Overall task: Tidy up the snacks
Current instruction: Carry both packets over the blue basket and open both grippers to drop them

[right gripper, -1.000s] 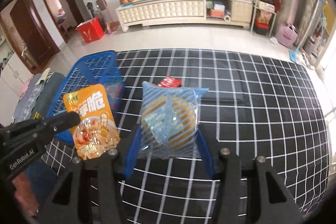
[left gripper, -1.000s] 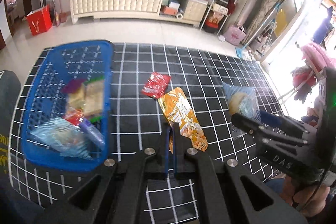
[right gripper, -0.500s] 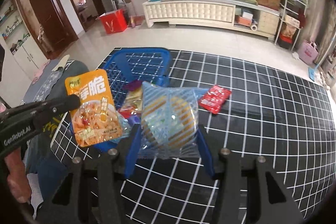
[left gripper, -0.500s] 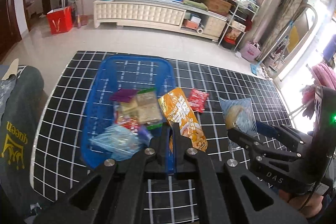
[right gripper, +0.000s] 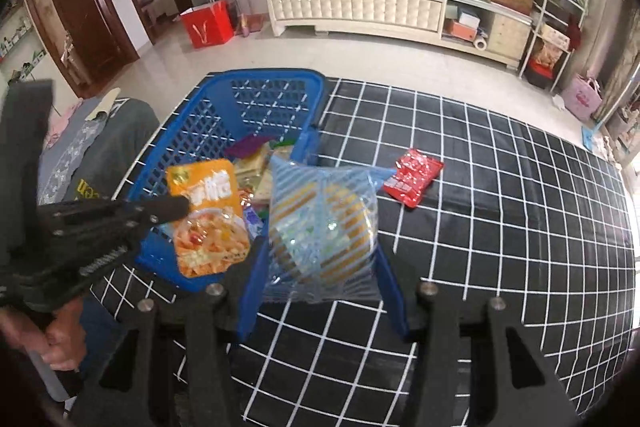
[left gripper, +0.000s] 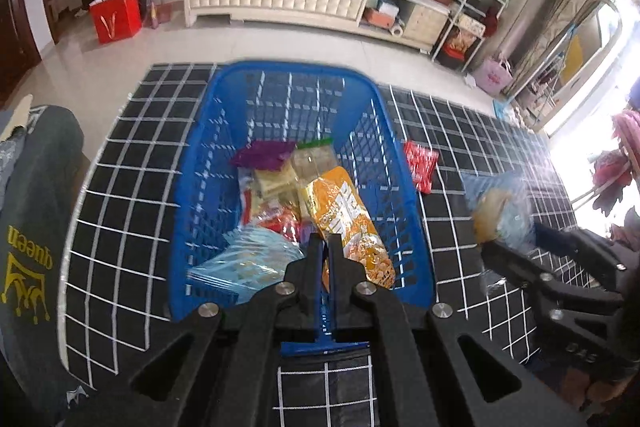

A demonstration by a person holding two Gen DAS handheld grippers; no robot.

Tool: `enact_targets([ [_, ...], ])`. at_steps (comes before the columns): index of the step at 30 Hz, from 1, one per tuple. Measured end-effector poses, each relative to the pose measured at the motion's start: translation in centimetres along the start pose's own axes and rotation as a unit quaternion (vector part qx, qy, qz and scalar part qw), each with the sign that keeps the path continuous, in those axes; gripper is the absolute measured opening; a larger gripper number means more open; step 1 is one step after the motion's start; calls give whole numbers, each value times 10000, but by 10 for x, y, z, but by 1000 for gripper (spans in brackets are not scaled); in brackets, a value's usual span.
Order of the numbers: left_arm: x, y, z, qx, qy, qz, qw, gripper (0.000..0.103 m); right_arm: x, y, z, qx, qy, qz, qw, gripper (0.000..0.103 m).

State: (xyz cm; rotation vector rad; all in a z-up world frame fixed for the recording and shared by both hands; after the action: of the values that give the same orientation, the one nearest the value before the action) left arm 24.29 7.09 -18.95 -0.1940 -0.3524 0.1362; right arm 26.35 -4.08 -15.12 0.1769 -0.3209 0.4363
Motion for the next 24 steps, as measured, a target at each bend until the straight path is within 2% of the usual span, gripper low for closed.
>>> enact_targets([
  [8,-6,-12,-34,17,371,-264,9990,3,-3,-5,9,-146,-32,-57,9999,57],
  [10,-8,-12,-35,4,415,-232,9989,13,-3,-3,10,-155,-33,-42,9999,57],
  [11,-9,-12,-34,-50,408,-199,9990,24,-3,-1,9,-155,-31,-30,9999,57],
  [13,-9,-10,-28,-116,346,-133,9992,35,-1,2,9,-142,-30,3,9999,57],
  [18,-7,-1,-1,-13,108,-130,9999,35,8,18,8,-62,-52,115,9999,57],
  [24,1,26,41,235,-323,-88,9992,43,28,40,-1,105,-36,239,9997,57],
])
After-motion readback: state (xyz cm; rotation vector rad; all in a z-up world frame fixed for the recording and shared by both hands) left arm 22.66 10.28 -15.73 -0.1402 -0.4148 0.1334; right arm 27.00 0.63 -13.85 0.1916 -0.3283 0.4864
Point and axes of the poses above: each gripper's, at about its wrist camera, not at the fingertips, and z roughly against the way its jaws point, y to its left, x to its top, the point moved 10 cm from there along -z, roughly the way its jaws point, and after that the axes turned 13 degrees about y, right-handed, at the moved point
